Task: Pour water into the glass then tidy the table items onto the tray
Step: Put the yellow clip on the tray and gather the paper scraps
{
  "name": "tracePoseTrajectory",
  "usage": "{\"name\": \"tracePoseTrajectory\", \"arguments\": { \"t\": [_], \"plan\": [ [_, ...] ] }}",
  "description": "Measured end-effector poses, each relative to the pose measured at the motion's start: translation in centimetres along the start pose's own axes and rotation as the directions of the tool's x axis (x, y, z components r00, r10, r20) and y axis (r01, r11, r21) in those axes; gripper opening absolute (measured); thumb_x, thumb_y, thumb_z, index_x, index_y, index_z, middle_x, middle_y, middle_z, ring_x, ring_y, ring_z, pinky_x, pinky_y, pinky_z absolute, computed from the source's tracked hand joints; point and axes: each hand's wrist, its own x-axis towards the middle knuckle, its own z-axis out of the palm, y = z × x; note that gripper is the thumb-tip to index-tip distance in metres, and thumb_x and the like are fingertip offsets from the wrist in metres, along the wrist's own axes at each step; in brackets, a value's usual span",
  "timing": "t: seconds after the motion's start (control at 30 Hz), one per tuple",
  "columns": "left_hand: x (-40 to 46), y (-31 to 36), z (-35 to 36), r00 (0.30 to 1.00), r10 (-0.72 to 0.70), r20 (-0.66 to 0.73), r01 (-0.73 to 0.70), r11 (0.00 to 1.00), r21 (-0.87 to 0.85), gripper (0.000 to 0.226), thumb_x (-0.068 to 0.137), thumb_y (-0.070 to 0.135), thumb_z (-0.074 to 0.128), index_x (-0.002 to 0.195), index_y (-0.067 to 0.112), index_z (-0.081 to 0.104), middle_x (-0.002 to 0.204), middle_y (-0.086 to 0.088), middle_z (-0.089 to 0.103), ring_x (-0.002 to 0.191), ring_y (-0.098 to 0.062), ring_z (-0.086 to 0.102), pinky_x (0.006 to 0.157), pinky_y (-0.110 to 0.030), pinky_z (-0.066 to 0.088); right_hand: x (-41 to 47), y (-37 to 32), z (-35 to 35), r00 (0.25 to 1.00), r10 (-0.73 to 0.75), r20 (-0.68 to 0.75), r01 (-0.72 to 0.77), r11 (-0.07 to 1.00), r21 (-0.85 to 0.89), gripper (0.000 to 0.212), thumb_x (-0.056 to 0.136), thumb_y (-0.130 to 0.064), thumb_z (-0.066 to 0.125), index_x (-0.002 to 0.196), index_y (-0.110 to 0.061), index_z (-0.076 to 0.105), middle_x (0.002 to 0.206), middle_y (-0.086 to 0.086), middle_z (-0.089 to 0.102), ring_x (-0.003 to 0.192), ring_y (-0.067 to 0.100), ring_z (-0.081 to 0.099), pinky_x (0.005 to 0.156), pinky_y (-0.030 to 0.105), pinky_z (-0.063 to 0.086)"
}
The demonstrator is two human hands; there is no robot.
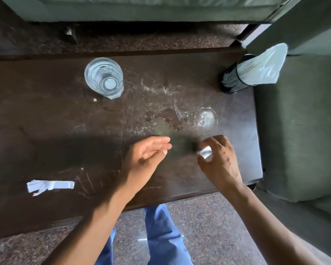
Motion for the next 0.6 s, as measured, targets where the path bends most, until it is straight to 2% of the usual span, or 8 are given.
{"name": "tracePoseTrajectory", "arguments": {
  "t": [0.07,0.13,0.2,0.3,0.37,0.43,0.5,0.6],
  "plan": [
    [0.0,0.5,-0.1,0.997,-0.082,0.003,0.082,0.993,-0.082,0.03,0.108,0.002,0.061,0.122,0.022,0.079,0.116,0.001,0.085,0.112,-0.017,0.08,0.103,-0.038,0.064,-0.4,-2.7,-1.2,0.993,-0.086,-0.082,0.099,0.981,0.165,0.019,0.077,-0.024,0.074,0.094,-0.019,0.077,0.101,-0.014,0.06,0.094,0.014,0.06,0.085,0.005,0.039],
    [0.1,1.1,-0.2,0.988,-0.153,0.009,0.152,0.97,-0.188,0.027,0.112,0.01,0.056,0.126,0.017,0.077,0.121,-0.004,0.084,0.115,-0.026,0.08,0.103,-0.043,0.064,-1.0,-5.3,-2.0,0.983,-0.164,-0.082,0.18,0.947,0.266,0.022,0.078,-0.032,0.07,0.097,-0.022,0.076,0.103,-0.013,0.06,0.093,0.006,0.058,0.086,0.004,0.041],
    [0.1,1.5,-0.6,0.976,-0.212,0.05,0.217,0.92,-0.327,0.03,0.11,0.026,0.055,0.128,0.016,0.076,0.126,-0.007,0.082,0.114,-0.027,0.08,0.096,-0.04,0.067,-1.4,-7.5,-2.2,0.975,-0.222,-0.03,0.221,0.931,0.29,0.023,0.081,-0.023,0.079,0.104,-0.021,0.075,0.113,-0.005,0.062,0.098,0.007,0.06,0.088,0.008,0.045],
    [-0.1,1.7,-1.8,0.962,-0.246,0.117,0.27,0.811,-0.519,0.048,0.091,0.05,0.058,0.119,0.017,0.078,0.124,-0.009,0.082,0.104,-0.021,0.081,0.074,-0.031,0.067,-2.0,-10.3,-1.6,0.946,-0.324,0.028,0.312,0.93,0.195,0.034,0.081,-0.01,0.083,0.113,-0.017,0.075,0.124,0.003,0.062,0.106,0.021,0.065,0.089,0.019,0.05],
    [-0.2,1.6,-2.8,0.965,-0.221,0.139,0.258,0.727,-0.637,0.044,0.09,0.049,0.061,0.108,0.014,0.08,0.109,-0.009,0.083,0.091,-0.017,0.083,0.065,-0.032,0.066,-2.2,-11.8,-0.9,0.903,-0.425,0.067,0.412,0.899,0.151,0.039,0.082,-0.006,0.079,0.12,-0.013,0.072,0.128,0.009,0.061,0.107,0.028,0.064,0.093,0.03,0.055],
    [-0.5,1.4,-3.8,0.971,-0.198,0.131,0.234,0.707,-0.668,0.04,0.091,0.047,0.062,0.096,0.017,0.087,0.095,-0.005,0.084,0.081,-0.011,0.082,0.058,-0.029,0.064,-2.3,-12.9,0.0,0.865,-0.49,0.104,0.475,0.869,0.139,0.04,0.086,-0.008,0.075,0.126,-0.009,0.07,0.132,0.011,0.06,0.111,0.032,0.062,0.099,0.039,0.053],
    [-0.7,1.0,-4.8,0.975,-0.2,0.098,0.214,0.729,-0.651,0.04,0.096,0.047,0.06,0.093,0.019,0.089,0.093,-0.003,0.084,0.079,-0.009,0.082,0.057,-0.026,0.063,-2.4,-13.6,0.8,0.845,-0.521,0.12,0.505,0.852,0.139,0.042,0.089,-0.012,0.074,0.131,-0.01,0.067,0.136,0.01,0.061,0.116,0.032,0.06,0.104,0.039,0.049],
    [-1.0,0.5,-6.3,0.972,-0.232,0.036,0.198,0.727,-0.657,0.045,0.111,0.041,0.049,0.105,0.014,0.084,0.1,-0.007,0.084,0.082,-0.013,0.083,0.064,-0.028,0.066,-2.6,-14.4,1.6,0.862,-0.504,0.053,0.491,0.857,0.158,0.046,0.089,-0.021,0.076,0.134,-0.017,0.065,0.132,0.005,0.062,0.114,0.026,0.062,0.103,0.033,0.049]
  ]
}}
